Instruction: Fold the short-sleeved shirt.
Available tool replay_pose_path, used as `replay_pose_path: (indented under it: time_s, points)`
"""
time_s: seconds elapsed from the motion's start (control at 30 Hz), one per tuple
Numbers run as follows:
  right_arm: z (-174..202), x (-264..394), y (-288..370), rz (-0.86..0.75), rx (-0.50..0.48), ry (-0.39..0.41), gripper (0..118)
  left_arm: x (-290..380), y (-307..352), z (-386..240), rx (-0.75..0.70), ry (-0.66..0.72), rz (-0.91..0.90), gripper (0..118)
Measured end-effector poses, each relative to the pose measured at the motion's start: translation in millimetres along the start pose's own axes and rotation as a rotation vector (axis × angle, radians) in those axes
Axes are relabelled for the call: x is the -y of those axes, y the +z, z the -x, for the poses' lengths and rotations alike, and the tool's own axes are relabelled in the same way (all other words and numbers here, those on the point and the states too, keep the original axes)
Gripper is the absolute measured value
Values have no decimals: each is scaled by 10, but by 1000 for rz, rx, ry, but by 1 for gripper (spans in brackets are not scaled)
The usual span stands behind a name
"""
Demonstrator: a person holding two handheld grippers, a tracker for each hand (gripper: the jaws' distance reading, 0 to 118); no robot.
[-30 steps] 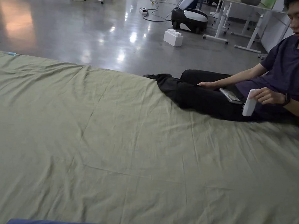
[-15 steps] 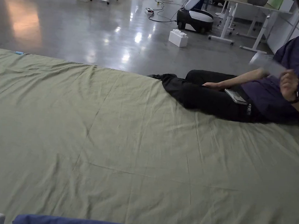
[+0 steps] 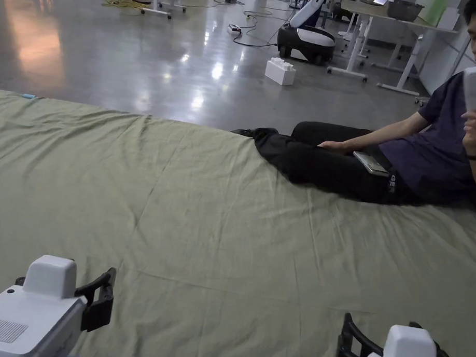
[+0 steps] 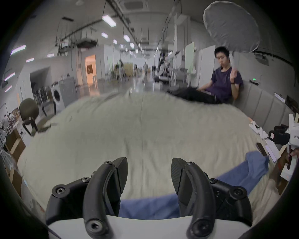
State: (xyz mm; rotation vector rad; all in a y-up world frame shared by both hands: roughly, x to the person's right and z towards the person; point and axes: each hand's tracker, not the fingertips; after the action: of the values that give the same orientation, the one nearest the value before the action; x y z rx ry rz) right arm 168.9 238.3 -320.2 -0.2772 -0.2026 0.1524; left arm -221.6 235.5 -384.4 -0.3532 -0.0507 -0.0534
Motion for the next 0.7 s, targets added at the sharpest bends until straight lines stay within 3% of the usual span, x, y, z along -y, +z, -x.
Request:
replay_pose_path:
  time_s: [0.13, 0.23, 0.3, 0.33, 0.37, 0.4, 0.47, 0.7]
  points:
    - [152, -158, -27, -114, -11, -57, 87, -143, 55, -102, -42, 15, -121, 57]
    - [228, -238, -27, -188, 16, -59, 76, -207, 80, -163, -71, -23, -170, 56]
    - [241, -267, -34, -203, 20, -72, 60, -242, 122, -192, -101, -30, -202, 52]
    - [252, -281, -42, -212, 23, -78, 51, -260, 148, -187, -90, -21, -217, 44]
    - [261, -311, -44, -220, 31, -78, 39, -278, 155, -174, -89, -10, -233, 25]
    - [264, -338, -50, -231, 30, -79, 26, -298, 168, -174, -107, -7, -238, 15]
    - [274, -370, -42, -236, 29, -91, 6, -359, 194, -166, -127, -12, -241, 7]
    - [339, -419, -87, -236, 6, -57, 0, -357, 209, 179, -92, 36, -168, 3]
